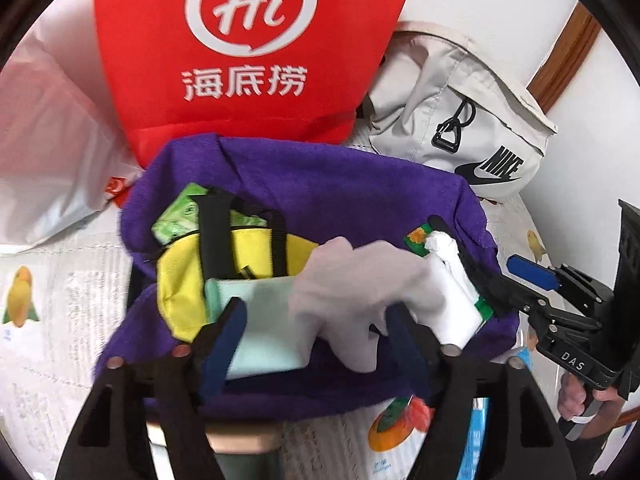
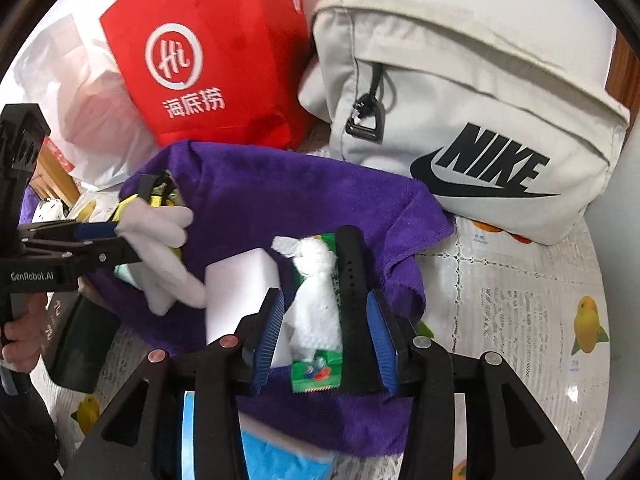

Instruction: Organize soft objects

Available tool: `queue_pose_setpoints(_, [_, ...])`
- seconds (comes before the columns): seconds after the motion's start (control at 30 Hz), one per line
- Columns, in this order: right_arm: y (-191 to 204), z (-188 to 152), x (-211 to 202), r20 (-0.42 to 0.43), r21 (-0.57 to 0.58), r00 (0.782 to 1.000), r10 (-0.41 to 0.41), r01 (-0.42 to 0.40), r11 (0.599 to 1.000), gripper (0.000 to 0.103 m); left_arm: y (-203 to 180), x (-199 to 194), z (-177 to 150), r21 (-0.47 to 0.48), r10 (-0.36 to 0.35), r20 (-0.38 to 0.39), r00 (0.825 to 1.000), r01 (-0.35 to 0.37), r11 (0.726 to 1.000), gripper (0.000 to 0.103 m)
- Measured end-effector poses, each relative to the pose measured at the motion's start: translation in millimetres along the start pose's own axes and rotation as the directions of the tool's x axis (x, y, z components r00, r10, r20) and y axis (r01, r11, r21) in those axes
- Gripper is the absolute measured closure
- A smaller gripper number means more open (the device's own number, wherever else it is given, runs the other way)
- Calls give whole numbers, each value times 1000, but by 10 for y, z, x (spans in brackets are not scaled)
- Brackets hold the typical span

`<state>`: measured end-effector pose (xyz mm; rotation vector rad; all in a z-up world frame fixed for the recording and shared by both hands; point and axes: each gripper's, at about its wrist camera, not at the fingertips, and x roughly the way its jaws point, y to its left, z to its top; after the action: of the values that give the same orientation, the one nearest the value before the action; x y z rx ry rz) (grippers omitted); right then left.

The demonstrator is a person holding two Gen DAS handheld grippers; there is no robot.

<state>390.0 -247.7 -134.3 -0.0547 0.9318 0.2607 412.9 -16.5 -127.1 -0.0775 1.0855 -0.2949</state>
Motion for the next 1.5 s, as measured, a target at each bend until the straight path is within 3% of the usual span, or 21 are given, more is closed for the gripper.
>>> queue_pose_setpoints(0.23, [134,-74,-168,15,-16,1000,0,0,1000,59,71,-305,-97,-5,31,33,999,-31,1000,24])
queue_pose_setpoints(0.5, [318,-298,-480,46,-18,999,18,-18,1000,59,74,-643,-332,-31,4,82,997,-1,1000,24])
queue_pose_setpoints(1.1, [847,-1475,-1477,114,-48,991,68,-63,997,57,-140,-1216,-1438,-34,-52,108,993,56,998,24])
queue_pose_setpoints(1.5, [1083,-2125,-1552,83,-57,994,78,-74,996,53,-228,-1203,-2119,4,-57,63,996,56,998,24])
